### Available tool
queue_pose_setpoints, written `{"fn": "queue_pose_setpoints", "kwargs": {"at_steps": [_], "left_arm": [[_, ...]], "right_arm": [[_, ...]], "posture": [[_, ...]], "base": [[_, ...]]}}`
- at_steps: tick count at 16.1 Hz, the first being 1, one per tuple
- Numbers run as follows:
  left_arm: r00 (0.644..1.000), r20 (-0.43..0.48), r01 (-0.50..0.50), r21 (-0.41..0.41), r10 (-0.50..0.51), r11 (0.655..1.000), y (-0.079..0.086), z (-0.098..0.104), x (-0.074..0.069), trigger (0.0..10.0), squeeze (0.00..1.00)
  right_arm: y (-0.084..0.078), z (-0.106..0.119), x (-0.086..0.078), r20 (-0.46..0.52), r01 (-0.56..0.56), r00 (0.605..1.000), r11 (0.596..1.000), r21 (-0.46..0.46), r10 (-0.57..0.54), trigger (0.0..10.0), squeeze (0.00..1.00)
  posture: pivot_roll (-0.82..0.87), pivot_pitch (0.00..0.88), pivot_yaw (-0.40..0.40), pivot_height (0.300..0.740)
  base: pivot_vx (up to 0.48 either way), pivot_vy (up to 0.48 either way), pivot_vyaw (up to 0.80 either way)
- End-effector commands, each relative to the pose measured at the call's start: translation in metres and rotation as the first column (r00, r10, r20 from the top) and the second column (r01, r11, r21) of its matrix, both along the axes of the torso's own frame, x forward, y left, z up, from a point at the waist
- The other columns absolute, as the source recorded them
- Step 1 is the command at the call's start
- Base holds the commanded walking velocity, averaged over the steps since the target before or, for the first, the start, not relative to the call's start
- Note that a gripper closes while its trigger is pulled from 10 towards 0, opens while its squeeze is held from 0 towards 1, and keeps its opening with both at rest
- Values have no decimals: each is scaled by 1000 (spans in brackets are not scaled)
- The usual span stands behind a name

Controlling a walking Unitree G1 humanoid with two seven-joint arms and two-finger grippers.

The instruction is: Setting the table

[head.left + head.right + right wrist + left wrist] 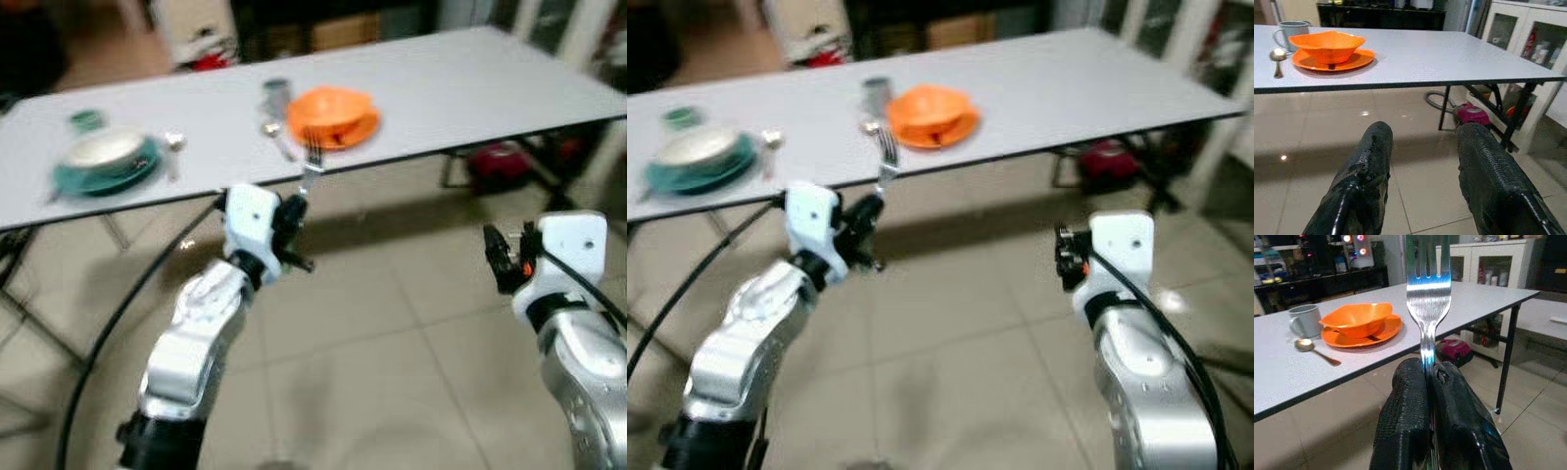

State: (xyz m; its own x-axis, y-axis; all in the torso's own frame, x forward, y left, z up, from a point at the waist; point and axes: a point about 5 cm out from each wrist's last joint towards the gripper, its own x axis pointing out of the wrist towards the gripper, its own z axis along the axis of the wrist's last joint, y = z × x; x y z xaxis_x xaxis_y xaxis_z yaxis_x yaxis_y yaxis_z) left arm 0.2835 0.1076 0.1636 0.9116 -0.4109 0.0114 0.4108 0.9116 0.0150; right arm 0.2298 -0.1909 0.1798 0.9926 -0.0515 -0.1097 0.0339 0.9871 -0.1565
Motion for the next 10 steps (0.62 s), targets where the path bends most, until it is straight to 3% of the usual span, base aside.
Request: {"fn": "queue_pose_setpoints", "kwargs": {"at_steps": [1, 7, 10], "left_arm": [[1000, -1, -24, 9, 24, 1000, 7, -1, 1, 10000, 0], [996, 5, -91, 39, 90, 995, 29, -2, -2, 10000, 0], [995, 10, -100, 47, 100, 994, 32, 0, -5, 10000, 0]], "right_arm": [[3, 2, 0, 5, -25, 1000, 1000, -4, 25, 10000, 0], [4, -2, 0, 11, -54, 998, 997, -52, 54, 10000, 0], [2, -3, 2, 18, -44, 999, 999, -32, 44, 10000, 0]], "posture": [[-63, 0, 105, 740], [-28, 0, 84, 740], [1, 0, 69, 740]], "base": [[311, 0, 0], [308, 0, 0], [314, 0, 0]]}}
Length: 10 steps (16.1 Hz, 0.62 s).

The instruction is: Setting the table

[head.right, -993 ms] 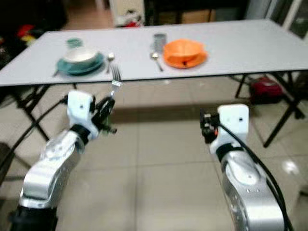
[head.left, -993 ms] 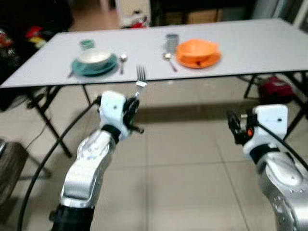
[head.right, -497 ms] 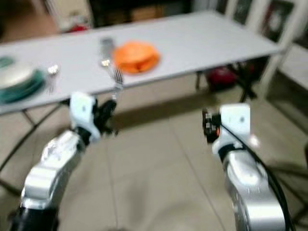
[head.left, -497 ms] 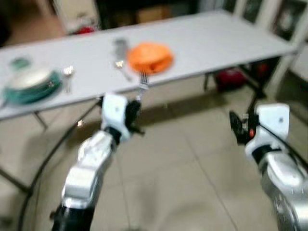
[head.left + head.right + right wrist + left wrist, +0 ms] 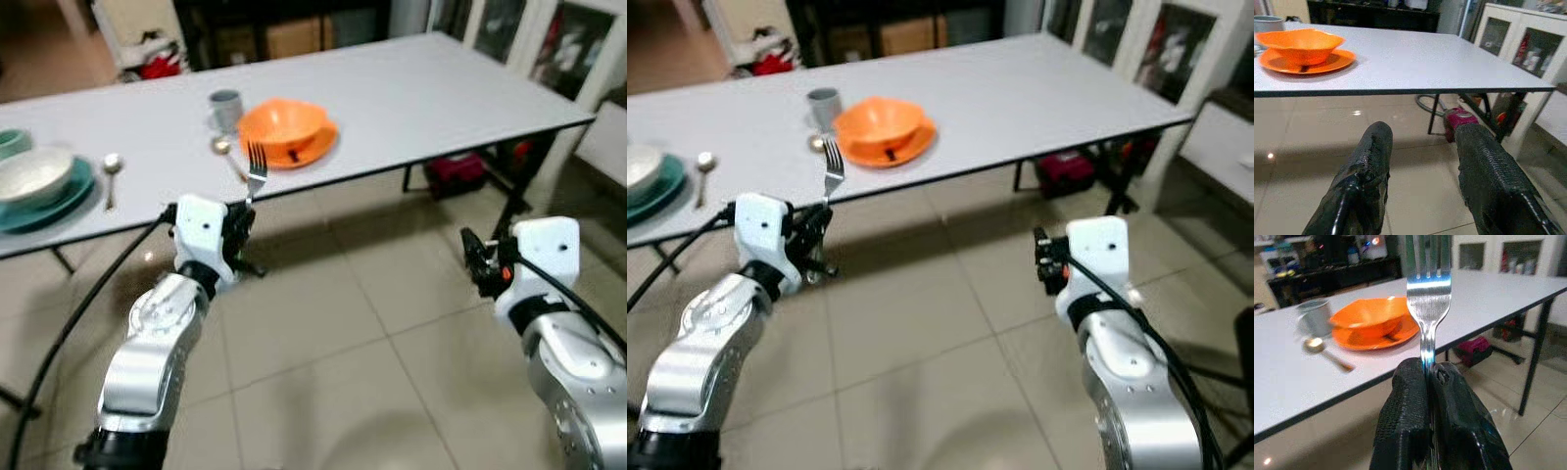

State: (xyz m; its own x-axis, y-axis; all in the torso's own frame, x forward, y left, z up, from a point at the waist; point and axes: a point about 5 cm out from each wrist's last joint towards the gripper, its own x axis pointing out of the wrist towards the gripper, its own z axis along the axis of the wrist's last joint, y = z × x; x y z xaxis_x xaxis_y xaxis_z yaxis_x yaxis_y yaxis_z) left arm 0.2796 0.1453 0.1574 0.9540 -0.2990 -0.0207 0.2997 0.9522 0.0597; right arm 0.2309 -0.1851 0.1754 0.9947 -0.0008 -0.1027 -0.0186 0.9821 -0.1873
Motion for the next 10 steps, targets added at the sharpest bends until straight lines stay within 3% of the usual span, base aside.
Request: {"fn": "queue_pose_setpoints", "kwargs": {"at_steps": [1, 10], "left_arm": [[1000, 24, 13, -4, -13, 1000, -5, 7, -2, 10000, 0], [1000, 5, 13, 0, -13, 1000, -8, 5, -7, 10000, 0]], "right_arm": [[-2, 1, 3, 8, -4, 1000, 1000, -1, 4, 10000, 0], [-3, -4, 1, -4, -63, 998, 998, -4, 63, 10000, 0]], "posture": [[10, 0, 61, 740], [19, 0, 69, 740]], "base": [[307, 0, 0], [311, 0, 0]]}}
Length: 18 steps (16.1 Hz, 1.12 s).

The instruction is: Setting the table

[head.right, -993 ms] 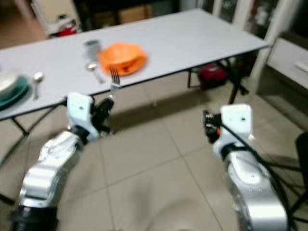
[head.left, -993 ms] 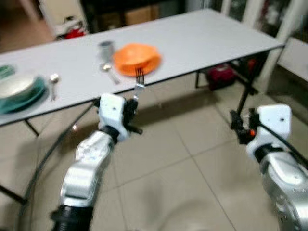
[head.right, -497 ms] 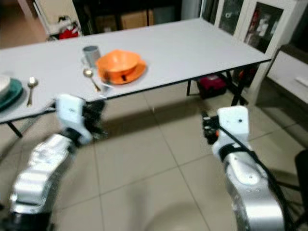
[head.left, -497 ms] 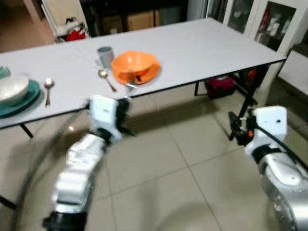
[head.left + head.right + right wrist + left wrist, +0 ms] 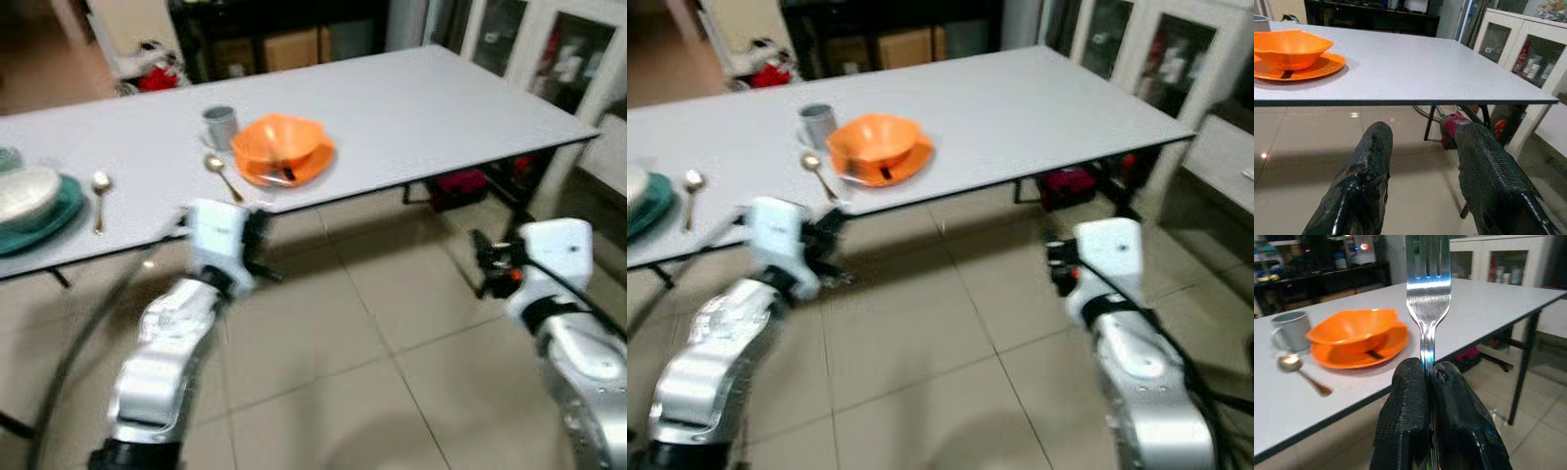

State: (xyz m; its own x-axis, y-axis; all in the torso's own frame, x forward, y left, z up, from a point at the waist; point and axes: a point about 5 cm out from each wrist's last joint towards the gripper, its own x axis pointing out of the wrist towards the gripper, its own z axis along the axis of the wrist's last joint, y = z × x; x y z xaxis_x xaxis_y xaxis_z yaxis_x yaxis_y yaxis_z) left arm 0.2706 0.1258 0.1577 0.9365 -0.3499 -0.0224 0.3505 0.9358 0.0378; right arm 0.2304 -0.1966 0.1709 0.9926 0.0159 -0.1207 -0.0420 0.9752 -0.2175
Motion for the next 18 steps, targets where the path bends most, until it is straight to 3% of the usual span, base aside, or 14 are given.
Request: {"fn": "queue_pose_setpoints", "kwargs": {"at_steps": [1, 5, 18], "left_arm": [[999, 14, -37, 17, 37, 999, 12, 5, 4, 10000, 0], [1000, 9, -17, 12, 17, 1000, 6, 4, 7, 10000, 0], [1000, 8, 5, 15, -5, 1000, 3, 1, 10, 10000, 0]], "right_arm": [[9, 1, -1, 7, -64, 998, 998, 18, 64, 10000, 0], [4, 4, -3, 20, -23, 1000, 999, 29, 22, 10000, 0], [8, 5, -6, 23, -76, 997, 997, 23, 76, 10000, 0]], "posture": [[0, 0, 83, 740], [-24, 0, 98, 740], [-41, 0, 108, 740]], "base": [[311, 0, 0], [309, 0, 0], [311, 0, 0]]}}
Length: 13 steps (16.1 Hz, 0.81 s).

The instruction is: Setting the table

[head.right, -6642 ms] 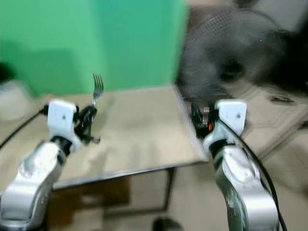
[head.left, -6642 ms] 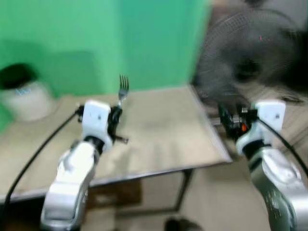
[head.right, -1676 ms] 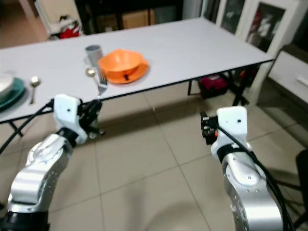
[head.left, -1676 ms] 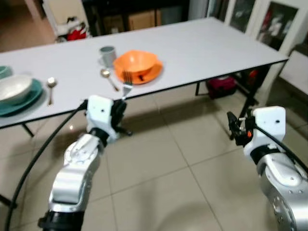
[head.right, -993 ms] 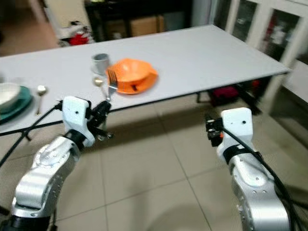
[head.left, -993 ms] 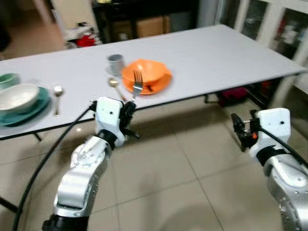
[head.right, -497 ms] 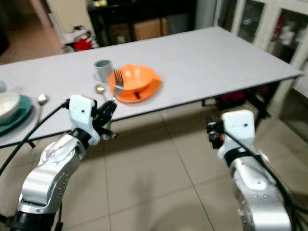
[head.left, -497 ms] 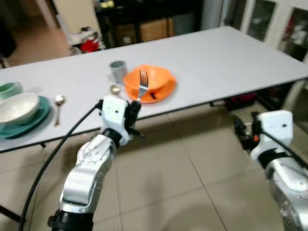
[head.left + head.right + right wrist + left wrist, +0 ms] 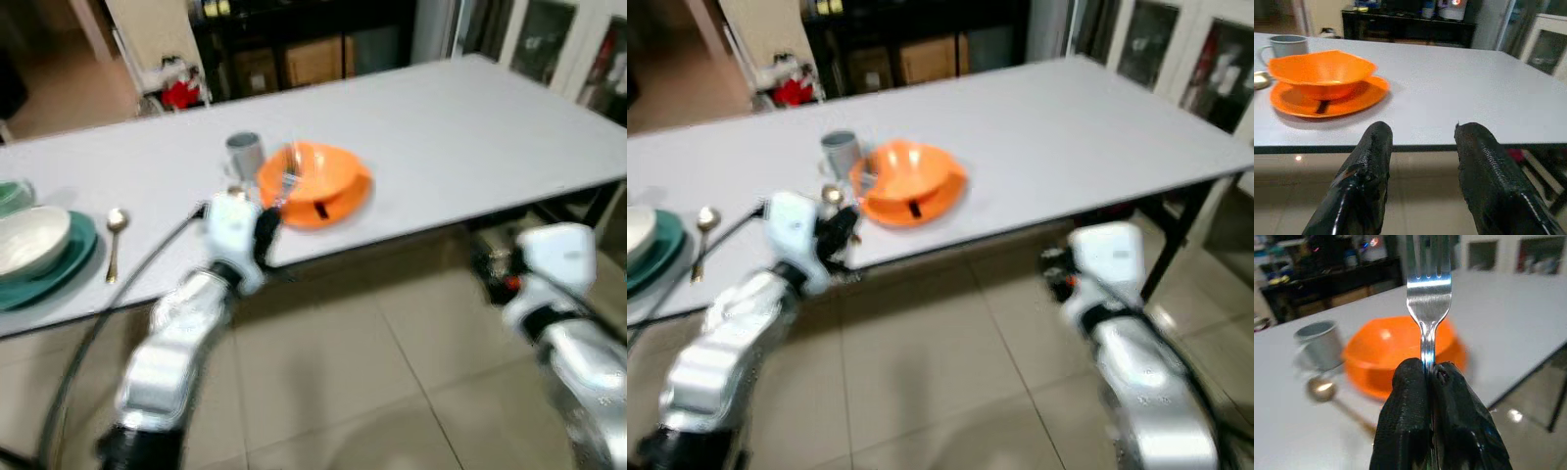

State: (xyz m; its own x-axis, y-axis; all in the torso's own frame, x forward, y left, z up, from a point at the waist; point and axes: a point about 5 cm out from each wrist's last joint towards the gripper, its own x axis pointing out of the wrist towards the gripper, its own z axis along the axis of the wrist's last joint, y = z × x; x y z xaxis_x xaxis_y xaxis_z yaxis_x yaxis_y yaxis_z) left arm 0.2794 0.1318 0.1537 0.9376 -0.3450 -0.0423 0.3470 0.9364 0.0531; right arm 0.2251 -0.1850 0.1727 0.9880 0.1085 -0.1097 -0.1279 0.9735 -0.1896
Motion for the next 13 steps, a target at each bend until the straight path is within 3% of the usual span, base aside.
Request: {"fn": "queue_pose_setpoints", "kwargs": {"at_steps": [1, 4, 6, 7, 13], "left_arm": [[1000, 20, 8, -6, -8, 1000, -3, 5, 1, 10000, 0], [1000, 19, -6, -5, 6, 1000, -1, 3, 0, 10000, 0], [1000, 20, -17, -7, 17, 1000, 1, 3, -3, 10000, 0], [1000, 20, -21, -8, 22, 1000, 1, 3, -5, 10000, 0], [999, 25, -37, -8, 38, 999, 1, 3, -9, 10000, 0]], "right_arm": [[-4, 3, 0, 13, 10, 1000, 1000, -1, -10, 10000, 0], [1, 2, 0, -9, -45, 999, 999, 14, 45, 10000, 0], [7, -1, -1, -55, -138, 988, 986, 99, 144, 10000, 0], [7, -1, -2, -77, -191, 978, 979, 75, 196, 10000, 0], [6, 2, 2, -79, -206, 974, 975, 80, 213, 10000, 0]], "posture": [[-40, 0, 107, 740], [-32, 0, 93, 740], [-20, 0, 74, 740], [-12, 0, 63, 740], [8, 0, 11, 740]], "base": [[304, 0, 0], [311, 0, 0], [313, 0, 0], [311, 0, 0], [312, 0, 0]]}}
